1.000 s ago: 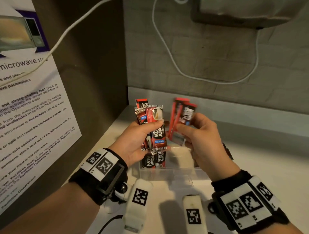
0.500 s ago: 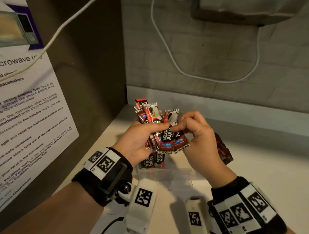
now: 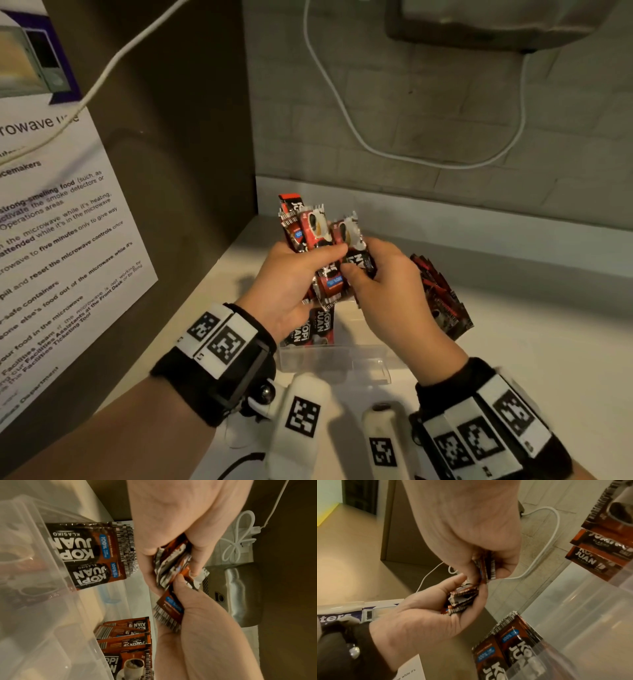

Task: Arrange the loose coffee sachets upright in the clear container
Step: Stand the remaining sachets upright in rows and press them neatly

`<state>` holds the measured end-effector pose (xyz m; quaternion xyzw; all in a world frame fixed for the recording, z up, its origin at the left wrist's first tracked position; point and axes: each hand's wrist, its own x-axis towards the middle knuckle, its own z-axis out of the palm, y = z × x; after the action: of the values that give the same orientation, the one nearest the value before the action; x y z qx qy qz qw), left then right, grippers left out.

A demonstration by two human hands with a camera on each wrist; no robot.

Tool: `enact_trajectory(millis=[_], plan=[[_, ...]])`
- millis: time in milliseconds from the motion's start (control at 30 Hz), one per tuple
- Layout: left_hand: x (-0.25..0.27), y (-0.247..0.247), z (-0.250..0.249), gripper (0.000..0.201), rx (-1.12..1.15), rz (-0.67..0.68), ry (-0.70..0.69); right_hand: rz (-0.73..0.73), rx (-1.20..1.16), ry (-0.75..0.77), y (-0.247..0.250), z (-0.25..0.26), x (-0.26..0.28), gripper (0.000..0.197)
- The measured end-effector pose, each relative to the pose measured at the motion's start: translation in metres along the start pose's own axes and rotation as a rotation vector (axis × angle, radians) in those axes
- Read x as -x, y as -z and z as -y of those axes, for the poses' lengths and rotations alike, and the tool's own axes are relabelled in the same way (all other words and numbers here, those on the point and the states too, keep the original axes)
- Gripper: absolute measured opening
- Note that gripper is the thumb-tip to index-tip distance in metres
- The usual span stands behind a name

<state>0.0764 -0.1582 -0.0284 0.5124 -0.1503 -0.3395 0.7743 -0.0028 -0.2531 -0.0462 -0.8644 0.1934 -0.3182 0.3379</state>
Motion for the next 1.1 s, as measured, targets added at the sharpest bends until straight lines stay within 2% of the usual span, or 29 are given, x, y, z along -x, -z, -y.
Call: enact_trajectory(millis=[100, 167, 300, 400, 500, 567, 767, 867, 967, 1100], plan=[[0.0, -0.001, -0.002, 0.018, 0.022, 0.013, 0.044, 0.012, -0.046, -0.055, -0.003, -0.001, -0.001, 0.015], [-0.001, 0.001, -0.002, 0.018, 0.018, -0.012, 0.045, 0.014, -0.209, -0.124, -0.001, 0.002, 0.001, 0.005], [-0.003, 0.009, -0.001, 0.025, -0.007, -0.069, 0.01, -0.062, -0.653, -0.262, 0.015, 0.013, 0.005, 0.011], [-0.004, 0.01, -0.002, 0.028, -0.03, -0.063, -0.021, 0.037, -0.847, -0.32, 0.018, 0.018, 0.005, 0.021], [0.0, 0.005, -0.001, 0.021, -0.028, 0.002, -0.043, 0.123, -0.832, -0.331, 0.012, 0.019, 0.005, 0.026], [0.003, 0.001, -0.001, 0.016, -0.034, 0.018, -0.03, 0.131, -0.834, -0.339, 0.007, 0.019, 0.005, 0.027], [-0.001, 0.004, -0.002, 0.014, 0.01, -0.034, -0.002, 0.056, -0.833, -0.379, 0.006, 0.018, 0.002, 0.023], [-0.001, 0.003, 0.0, 0.019, -0.018, -0.014, -0.025, 0.098, -0.834, -0.379, 0.008, 0.02, 0.002, 0.025], [0.0, 0.002, 0.001, 0.012, -0.043, 0.008, -0.022, 0.143, -0.811, -0.368, 0.008, 0.022, 0.003, 0.026], [-0.003, 0.006, -0.002, 0.017, -0.068, 0.017, -0.026, 0.168, -0.722, -0.398, 0.014, 0.019, 0.0, 0.021]])
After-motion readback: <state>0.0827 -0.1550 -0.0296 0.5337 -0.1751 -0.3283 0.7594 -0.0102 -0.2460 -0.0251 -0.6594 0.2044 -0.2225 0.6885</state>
